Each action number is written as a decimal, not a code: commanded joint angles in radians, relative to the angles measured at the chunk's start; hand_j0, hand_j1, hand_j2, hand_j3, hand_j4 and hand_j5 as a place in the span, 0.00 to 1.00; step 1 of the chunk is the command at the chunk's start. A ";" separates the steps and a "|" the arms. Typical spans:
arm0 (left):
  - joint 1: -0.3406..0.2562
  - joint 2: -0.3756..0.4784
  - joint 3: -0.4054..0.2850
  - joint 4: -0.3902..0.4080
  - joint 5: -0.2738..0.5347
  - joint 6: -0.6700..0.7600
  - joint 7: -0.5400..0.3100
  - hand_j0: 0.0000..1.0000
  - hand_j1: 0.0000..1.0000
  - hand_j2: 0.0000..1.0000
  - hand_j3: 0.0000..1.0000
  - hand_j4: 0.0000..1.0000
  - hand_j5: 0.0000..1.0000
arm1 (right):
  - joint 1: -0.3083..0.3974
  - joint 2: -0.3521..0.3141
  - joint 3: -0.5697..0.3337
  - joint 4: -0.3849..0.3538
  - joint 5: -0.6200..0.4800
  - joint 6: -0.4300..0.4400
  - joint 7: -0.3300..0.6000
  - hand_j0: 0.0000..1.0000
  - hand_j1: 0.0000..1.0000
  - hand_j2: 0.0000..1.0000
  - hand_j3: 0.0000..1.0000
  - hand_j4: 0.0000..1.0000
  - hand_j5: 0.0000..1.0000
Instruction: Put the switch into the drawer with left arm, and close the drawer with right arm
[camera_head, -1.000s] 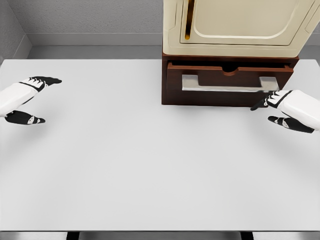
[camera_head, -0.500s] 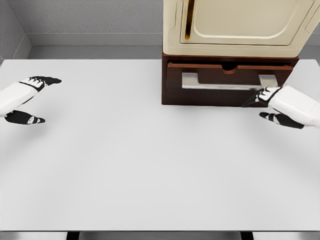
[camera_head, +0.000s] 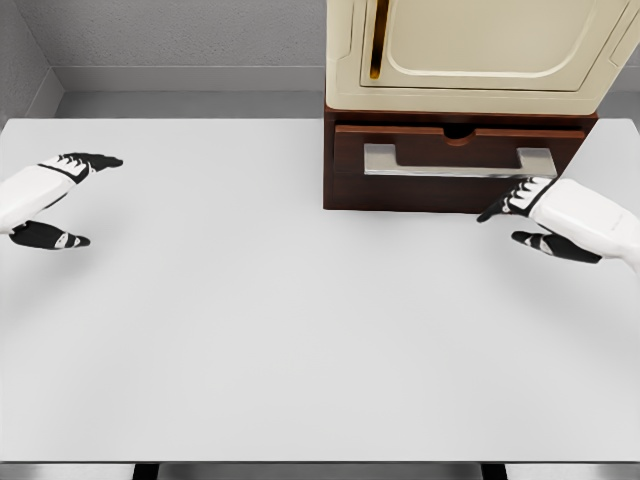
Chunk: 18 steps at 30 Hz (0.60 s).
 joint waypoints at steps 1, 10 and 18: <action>0.000 0.001 0.000 0.000 0.008 0.002 0.001 1.00 1.00 1.00 1.00 1.00 1.00 | 0.000 0.005 0.002 0.002 0.002 0.001 0.001 0.66 0.66 0.66 0.66 0.66 0.66; 0.000 0.000 0.000 0.000 0.006 0.002 0.001 1.00 1.00 1.00 1.00 1.00 1.00 | -0.021 0.040 0.016 0.062 0.014 0.001 0.001 0.67 0.67 0.67 0.67 0.67 0.67; 0.000 0.001 0.000 0.000 0.006 0.002 0.001 1.00 1.00 1.00 1.00 1.00 1.00 | -0.094 0.077 0.065 0.120 0.024 0.001 0.001 0.67 0.67 0.67 0.67 0.67 0.67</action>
